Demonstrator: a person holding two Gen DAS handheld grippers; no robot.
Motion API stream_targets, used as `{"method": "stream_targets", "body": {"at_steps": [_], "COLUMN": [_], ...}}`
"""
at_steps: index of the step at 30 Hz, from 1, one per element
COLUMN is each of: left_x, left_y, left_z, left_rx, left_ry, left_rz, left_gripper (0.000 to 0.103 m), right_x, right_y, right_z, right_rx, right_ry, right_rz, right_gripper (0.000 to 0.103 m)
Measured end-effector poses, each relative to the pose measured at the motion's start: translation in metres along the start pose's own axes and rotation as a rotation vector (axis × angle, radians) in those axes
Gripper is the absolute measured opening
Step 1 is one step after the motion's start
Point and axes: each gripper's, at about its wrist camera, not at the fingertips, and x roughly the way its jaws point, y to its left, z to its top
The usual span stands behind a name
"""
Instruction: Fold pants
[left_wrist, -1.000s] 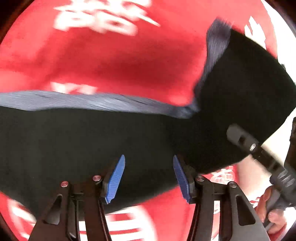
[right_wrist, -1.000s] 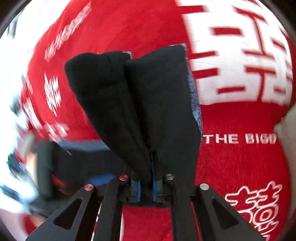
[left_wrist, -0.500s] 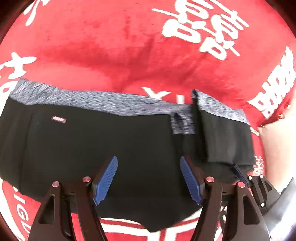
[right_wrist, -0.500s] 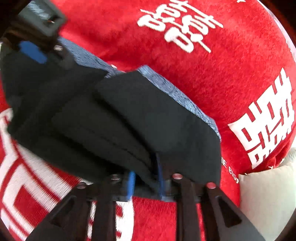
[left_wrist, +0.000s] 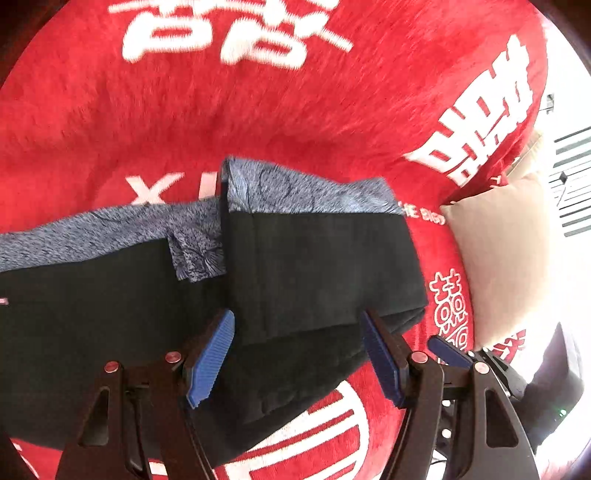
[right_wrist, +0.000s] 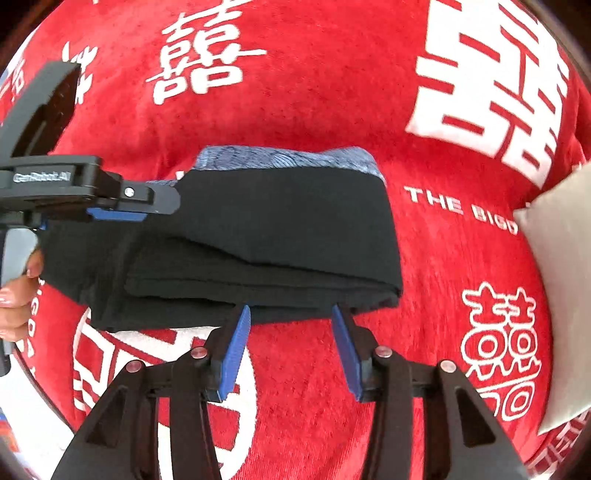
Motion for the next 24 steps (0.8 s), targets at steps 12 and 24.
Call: {"method": "stream_targets", "body": {"at_steps": [12, 24], "left_x": [-0.007, -0.005], "left_y": [-0.008, 0.025], "left_z": [-0.008, -0.072], "left_rx": [0.003, -0.115], "left_ry": [-0.001, 0.000], "left_rz": [-0.001, 0.055], "left_gripper": [0.016, 0.004], "right_x": [0.002, 0.009], "right_y": [-0.028, -0.030], "right_z": [-0.008, -0.012], "right_rx": [0.114, 0.108], "right_ry": [0.029, 0.073], "right_rz": [0.070, 0.095], "right_gripper": [0.047, 0.047]}}
